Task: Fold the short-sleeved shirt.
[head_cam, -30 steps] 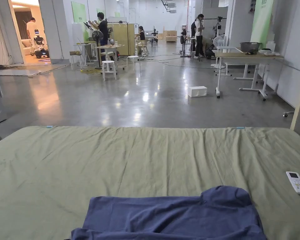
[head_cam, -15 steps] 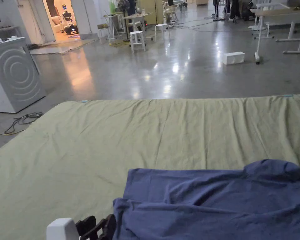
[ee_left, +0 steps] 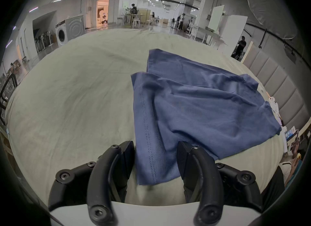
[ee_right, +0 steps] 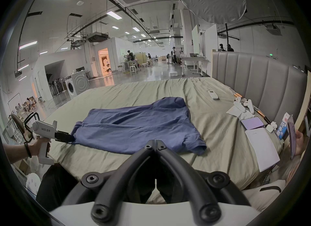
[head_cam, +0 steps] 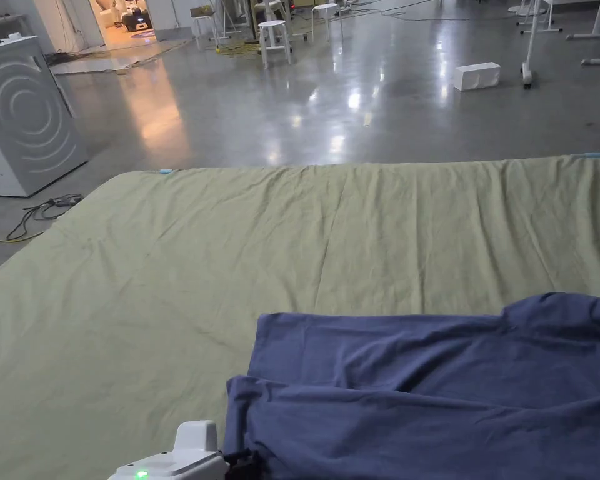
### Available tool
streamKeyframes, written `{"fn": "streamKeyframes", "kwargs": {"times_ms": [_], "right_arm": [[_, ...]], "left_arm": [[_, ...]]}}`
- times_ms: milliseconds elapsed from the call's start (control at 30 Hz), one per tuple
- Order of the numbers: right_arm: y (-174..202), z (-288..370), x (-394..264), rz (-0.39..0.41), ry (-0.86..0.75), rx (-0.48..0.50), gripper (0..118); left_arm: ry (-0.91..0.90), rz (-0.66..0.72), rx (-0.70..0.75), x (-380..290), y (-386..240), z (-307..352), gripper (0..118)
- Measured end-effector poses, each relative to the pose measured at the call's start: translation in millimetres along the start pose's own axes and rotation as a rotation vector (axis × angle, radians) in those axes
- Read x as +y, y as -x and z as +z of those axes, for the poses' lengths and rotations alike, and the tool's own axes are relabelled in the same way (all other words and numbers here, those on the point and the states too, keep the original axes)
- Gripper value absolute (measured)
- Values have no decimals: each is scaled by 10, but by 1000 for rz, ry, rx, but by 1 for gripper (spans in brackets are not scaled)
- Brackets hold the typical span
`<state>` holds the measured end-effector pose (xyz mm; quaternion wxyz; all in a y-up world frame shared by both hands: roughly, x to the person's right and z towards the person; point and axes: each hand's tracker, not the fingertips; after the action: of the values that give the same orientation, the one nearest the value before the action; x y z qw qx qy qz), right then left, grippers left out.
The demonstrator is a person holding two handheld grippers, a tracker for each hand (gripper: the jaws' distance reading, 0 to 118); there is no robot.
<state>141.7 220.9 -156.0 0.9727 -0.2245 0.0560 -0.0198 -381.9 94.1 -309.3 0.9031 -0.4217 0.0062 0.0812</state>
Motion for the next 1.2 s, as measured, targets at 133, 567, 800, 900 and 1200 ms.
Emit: {"fn": "streamKeyframes", "kwargs": {"times_ms": [133,567,800,900,1200], "right_arm": [[-27,-50,-37,-14,16,6,0],[-950,-1420,-105,-134,235,-45,83],[-1427,-2190,-374,-280,399,-133,79],[-1222,-2051,-354,-79,346,-120,51],[-868,-1716,-43,146,309,-228,10]], "left_arm": [[25,-81,47,45,-163,2,13],[138,-159,64,192,-217,-163,12],[151,-151,52,215,-191,-180,12],[151,-148,53,213,-194,-180,12],[-55,-274,148,302,-372,395,7]]}}
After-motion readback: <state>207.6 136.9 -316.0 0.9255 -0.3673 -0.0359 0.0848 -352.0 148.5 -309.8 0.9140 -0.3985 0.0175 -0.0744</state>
